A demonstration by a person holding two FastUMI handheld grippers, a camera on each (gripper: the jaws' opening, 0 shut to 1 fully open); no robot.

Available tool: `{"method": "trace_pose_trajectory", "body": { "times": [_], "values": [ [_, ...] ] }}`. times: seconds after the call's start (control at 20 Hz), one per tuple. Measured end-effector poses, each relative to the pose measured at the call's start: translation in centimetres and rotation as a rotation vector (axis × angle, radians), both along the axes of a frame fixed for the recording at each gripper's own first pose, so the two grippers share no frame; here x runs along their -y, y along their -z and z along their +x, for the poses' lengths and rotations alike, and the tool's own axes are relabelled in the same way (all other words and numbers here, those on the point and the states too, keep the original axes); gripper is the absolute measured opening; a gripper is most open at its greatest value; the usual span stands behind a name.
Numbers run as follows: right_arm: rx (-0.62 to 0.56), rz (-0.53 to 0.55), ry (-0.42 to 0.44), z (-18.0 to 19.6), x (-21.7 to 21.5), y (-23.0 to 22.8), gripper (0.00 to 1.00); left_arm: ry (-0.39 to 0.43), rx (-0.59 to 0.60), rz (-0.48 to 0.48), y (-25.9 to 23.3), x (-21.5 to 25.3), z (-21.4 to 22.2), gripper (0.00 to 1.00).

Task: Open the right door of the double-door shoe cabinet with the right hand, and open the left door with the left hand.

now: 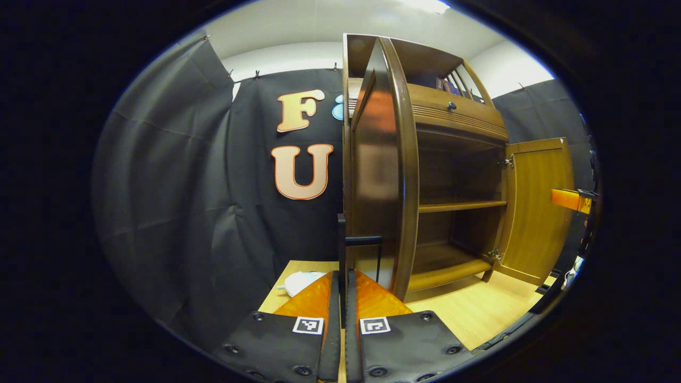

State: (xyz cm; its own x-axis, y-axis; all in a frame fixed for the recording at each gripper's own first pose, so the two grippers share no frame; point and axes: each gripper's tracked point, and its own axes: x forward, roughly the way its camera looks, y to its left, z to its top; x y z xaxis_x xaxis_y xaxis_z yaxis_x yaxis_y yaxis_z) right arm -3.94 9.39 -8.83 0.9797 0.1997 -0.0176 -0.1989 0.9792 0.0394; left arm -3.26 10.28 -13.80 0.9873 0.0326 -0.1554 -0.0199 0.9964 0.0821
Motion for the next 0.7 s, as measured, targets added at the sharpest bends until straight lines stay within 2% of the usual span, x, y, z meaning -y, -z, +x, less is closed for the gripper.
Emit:
{"method": "trace_pose_trajectory", "body": {
  "times": [0.15,0.25,0.55,0.7],
  "values": [
    [-0.005,-0.002,-0.004,-0.1,-0.2,0.4,0.93,-0.018,0.004,0.008,-0.1,-0.5,-0.2,0.1],
    [-0.006,-0.003,-0.004,0.2,-0.3,0.1,0.93,-0.031,0.006,0.004,-0.3,-0.6,-0.2,0.06],
    [-0.006,-0.006,-0.009,0.1,-0.5,0.2,0.93,-0.076,0.013,0.001,-1.2,-3.7,-1.5,0.08],
    [-0.01,-0.007,-0.002,0.1,-0.3,0.3,0.93,-0.073,0.008,-0.035,-1.7,-3.0,-2.7,0.08]
  ]
}}
